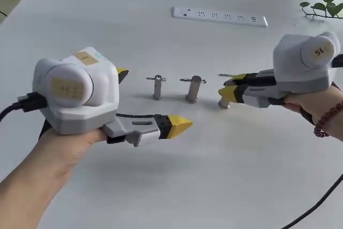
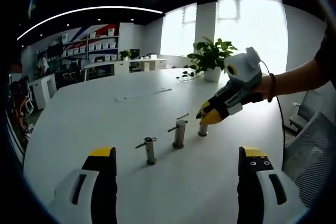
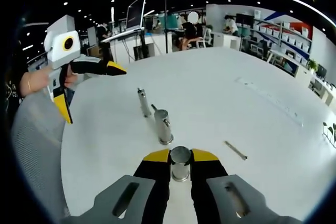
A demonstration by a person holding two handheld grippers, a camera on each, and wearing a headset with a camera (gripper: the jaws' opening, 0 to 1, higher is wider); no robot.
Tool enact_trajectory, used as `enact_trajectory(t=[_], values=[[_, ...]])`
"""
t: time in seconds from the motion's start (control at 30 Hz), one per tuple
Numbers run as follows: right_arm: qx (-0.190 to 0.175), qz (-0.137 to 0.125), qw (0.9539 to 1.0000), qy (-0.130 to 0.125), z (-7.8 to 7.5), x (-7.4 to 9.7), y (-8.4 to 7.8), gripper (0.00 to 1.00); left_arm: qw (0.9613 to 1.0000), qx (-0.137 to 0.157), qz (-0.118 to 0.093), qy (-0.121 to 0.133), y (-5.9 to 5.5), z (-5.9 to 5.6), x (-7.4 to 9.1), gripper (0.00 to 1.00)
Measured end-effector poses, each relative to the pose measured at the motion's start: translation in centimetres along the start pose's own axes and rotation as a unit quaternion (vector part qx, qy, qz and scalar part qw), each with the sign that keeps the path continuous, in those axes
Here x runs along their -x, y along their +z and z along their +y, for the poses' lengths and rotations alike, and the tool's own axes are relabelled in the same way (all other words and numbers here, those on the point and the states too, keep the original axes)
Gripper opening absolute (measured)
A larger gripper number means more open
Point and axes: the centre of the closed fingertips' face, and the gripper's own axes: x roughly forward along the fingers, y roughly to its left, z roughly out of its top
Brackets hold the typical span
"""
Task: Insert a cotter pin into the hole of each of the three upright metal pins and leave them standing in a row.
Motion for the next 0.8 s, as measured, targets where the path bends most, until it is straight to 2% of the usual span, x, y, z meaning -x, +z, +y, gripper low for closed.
enact_trajectory(t=[0.27, 0.53, 0.8], values=[[0.009, -0.004, 0.9999, 0.009, 1.7, 0.0, 0.0, 0.08, 1.0000, -0.004, -0.003, 0.000, 0.2, -0.1, 0.0, 0.96], [0.013, -0.009, 0.9996, 0.025, 3.6, -0.8, 0.4, 0.08, 1.0000, -0.002, -0.005, 0.001, 0.3, 0.0, 0.0, 0.96], [0.021, -0.011, 0.9992, 0.032, 4.8, -1.7, 0.6, 0.08, 1.0000, -0.004, -0.006, 0.002, 0.4, 0.1, 0.0, 0.96]])
